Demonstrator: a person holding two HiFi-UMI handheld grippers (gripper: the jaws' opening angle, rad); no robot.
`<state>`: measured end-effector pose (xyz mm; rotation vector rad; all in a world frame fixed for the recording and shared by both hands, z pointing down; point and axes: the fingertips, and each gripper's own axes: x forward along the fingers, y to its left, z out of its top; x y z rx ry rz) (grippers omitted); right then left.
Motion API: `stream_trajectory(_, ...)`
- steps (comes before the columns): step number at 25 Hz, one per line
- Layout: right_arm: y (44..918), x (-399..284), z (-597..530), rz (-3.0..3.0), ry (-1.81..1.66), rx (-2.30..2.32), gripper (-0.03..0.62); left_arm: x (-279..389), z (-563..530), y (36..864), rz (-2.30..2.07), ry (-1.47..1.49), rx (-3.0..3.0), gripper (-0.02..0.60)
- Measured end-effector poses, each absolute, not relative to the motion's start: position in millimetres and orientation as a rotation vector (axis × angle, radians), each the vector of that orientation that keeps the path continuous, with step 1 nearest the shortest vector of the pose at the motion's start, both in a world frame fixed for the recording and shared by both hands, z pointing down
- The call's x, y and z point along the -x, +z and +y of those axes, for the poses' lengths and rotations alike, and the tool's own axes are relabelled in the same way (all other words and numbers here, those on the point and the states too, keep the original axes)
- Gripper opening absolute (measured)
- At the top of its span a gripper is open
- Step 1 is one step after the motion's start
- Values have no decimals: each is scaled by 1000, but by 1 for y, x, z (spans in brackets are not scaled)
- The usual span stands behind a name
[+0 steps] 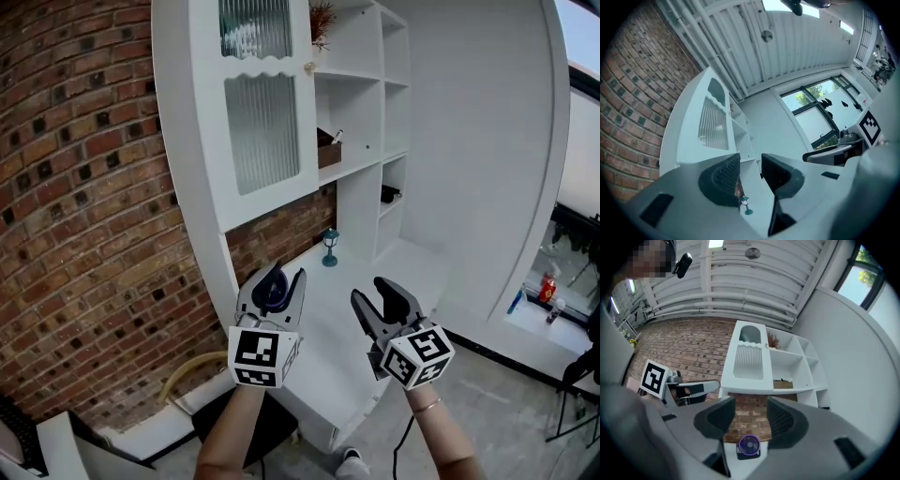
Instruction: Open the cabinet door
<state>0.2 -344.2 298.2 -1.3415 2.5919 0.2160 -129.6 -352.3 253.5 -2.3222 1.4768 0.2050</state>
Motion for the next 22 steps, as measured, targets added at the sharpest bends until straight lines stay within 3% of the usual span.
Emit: stream_trajectory(22,158,8,-491,2564,509,1006,201,100,-490,68,1518,142,1883,126)
